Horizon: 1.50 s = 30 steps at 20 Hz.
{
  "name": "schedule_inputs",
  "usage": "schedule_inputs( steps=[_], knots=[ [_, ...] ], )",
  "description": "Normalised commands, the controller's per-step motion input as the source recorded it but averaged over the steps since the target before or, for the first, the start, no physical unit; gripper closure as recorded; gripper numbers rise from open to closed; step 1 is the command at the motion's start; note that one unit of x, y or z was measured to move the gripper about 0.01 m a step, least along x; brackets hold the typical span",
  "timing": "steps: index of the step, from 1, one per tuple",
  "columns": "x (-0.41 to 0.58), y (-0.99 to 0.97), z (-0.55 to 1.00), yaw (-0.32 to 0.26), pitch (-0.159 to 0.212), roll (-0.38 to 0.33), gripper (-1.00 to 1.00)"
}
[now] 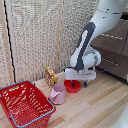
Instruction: Move your gripper in the direction of the red bowl and clutch it softly. Cautiously raise the red bowl up from the surface. Hover the red bowl above the basket and gently bring it down inside. Let go of the gripper's grasp when the red bowl is within the basket.
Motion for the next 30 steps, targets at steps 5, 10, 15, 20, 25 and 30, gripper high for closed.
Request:
schedule_inputs(
  steps=[5, 10, 15, 20, 25, 30],
  knots=[
    [0.203, 0.07, 0.00, -0.002, 0.000, 0.000, 1.00],
    [0.121, 0.00, 0.04, -0.006, 0.000, 0.009, 1.00],
    [0.113, 0.00, 0.14, -0.043, 0.003, 0.030, 1.00],
    [0.147, -0.05, 0.65, -0.016, 0.066, 0.040, 1.00],
    [0.298, -0.07, 0.93, 0.000, 0.077, 0.030, 1.00],
    [0.309, -0.01, 0.94, 0.002, 0.051, 0.024, 1.00]
  ],
)
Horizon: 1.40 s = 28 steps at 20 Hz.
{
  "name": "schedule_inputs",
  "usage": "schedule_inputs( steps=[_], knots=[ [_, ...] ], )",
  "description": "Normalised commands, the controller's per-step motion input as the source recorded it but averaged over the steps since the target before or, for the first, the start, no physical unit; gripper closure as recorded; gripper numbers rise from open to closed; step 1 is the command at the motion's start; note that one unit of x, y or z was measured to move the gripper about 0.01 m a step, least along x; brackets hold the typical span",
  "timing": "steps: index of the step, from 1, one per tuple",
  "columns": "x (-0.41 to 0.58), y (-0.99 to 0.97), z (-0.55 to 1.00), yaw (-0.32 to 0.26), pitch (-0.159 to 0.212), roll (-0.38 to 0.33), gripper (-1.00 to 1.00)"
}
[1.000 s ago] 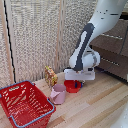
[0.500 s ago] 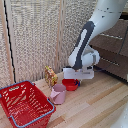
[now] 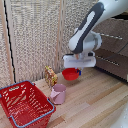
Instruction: Move your gripper in the direction of the red bowl and clutch it softly. Cautiously raise the red bowl up from the surface. Hover the red bowl above the basket and gently bring it down inside. Let go of the gripper's grasp when the red bowl is within the basket.
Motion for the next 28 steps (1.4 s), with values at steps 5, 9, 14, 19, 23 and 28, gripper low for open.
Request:
schedule_inputs(
  steps=[5, 9, 14, 19, 23, 28],
  knots=[
    [0.352, 0.02, 0.92, 0.037, 0.014, 0.005, 1.00],
    [0.252, 0.22, 0.82, 0.084, 0.000, 0.000, 1.00],
    [0.230, 0.55, 0.53, 0.107, 0.023, 0.016, 1.00],
    [0.247, 0.73, 0.37, 0.056, 0.005, 0.023, 1.00],
    [0.235, 0.80, 0.22, 0.029, 0.000, 0.028, 1.00],
    [0.201, 0.85, 0.14, 0.020, -0.002, 0.030, 1.00]
  ],
)
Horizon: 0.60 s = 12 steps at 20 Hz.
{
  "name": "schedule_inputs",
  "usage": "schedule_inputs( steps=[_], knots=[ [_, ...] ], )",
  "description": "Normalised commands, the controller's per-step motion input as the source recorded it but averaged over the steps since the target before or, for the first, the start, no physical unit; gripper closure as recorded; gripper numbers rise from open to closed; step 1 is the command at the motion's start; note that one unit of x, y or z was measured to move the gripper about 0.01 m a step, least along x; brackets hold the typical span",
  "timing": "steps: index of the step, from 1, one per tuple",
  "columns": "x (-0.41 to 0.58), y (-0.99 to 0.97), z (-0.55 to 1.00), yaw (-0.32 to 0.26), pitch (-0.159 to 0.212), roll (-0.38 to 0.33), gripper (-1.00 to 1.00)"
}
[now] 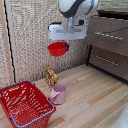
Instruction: Move your gripper in the direction of the red bowl and clutch it softly. Cautiously raise the red bowl up from the surface. Hover the red bowl above the basket and gently bring it down inside. Let go of the gripper's grasp when the red bowl is within the basket.
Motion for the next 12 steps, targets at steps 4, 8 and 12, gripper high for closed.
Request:
schedule_inputs(
  steps=[4, 8, 12],
  knots=[
    [0.134, 0.92, 0.00, 0.025, 0.000, 0.018, 1.00],
    [0.051, 0.97, 0.00, 0.014, -0.009, 0.016, 1.00],
    [0.005, 0.98, -0.02, 0.006, -0.017, 0.010, 1.00]
  ],
)
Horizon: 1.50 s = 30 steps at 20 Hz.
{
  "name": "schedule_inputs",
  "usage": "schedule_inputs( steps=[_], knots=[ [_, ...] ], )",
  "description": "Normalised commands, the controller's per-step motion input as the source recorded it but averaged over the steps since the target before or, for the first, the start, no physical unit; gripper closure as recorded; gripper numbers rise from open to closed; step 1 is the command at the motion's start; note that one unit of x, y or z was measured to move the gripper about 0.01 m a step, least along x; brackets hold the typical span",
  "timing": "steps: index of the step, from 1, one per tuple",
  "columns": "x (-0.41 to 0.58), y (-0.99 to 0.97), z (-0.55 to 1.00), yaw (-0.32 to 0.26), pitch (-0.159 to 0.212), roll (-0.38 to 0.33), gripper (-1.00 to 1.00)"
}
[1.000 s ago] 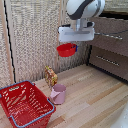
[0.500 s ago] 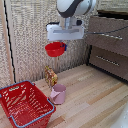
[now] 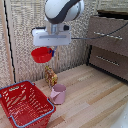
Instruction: Move your gripper in the direction of the red bowl and clutch it softly. Cautiously raise the red bowl up from the surface. Hover the red bowl above the basket and gently bring it down inside. Let go of the gripper's grasp when the red bowl is within the basket.
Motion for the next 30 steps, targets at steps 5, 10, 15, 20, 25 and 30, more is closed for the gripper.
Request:
schedule_inputs(
  steps=[5, 10, 15, 20, 25, 30],
  knots=[
    [0.000, 0.97, 0.00, 0.014, -0.007, 0.014, 1.00],
    [-0.142, 0.86, -0.14, 0.036, -0.002, 0.000, 1.00],
    [-0.257, 0.54, -0.56, 0.096, 0.000, -0.055, 1.00],
    [-0.138, 0.19, -0.48, 0.081, 0.003, -0.076, -1.00],
    [0.094, -0.01, -0.05, 0.099, -0.023, -0.004, -1.00],
    [0.247, -0.07, 0.49, 0.047, -0.044, 0.000, -1.00]
  ],
)
